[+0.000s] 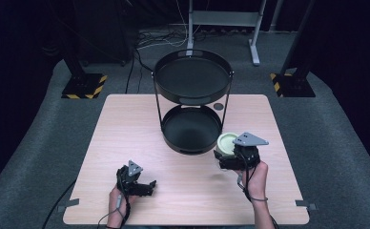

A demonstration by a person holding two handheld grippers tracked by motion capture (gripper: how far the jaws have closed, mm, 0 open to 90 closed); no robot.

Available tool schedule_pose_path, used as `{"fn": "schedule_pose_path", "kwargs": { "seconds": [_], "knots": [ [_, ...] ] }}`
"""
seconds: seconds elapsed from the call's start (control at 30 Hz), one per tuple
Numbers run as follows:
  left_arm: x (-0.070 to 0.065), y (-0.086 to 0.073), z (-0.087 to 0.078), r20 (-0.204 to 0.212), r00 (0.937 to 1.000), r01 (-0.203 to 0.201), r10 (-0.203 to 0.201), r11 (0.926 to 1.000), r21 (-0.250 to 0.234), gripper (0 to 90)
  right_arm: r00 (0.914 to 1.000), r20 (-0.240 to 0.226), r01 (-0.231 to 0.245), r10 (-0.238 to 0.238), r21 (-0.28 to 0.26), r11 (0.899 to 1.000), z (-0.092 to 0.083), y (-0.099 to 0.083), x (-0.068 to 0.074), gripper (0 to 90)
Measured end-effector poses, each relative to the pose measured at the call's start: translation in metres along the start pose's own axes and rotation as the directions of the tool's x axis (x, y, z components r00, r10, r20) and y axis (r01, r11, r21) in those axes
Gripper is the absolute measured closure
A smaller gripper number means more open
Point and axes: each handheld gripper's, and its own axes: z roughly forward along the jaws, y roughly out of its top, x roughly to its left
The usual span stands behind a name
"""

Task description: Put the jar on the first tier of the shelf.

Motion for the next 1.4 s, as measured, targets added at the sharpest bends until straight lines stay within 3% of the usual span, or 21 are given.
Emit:
{"fn": "schedule_pose_path", "kwargs": {
  "seconds": [1.4],
  "knots": [
    [0.000, 0.000, 0.000, 0.000, 1.0000, -0.003, 0.003, 1.0000, 0.002, 0.4, 0.9999, -0.008, 0.014, -0.014, -0.005, 1.000, 0.018, 0.029, -0.006, 11.0]
  ]
}}
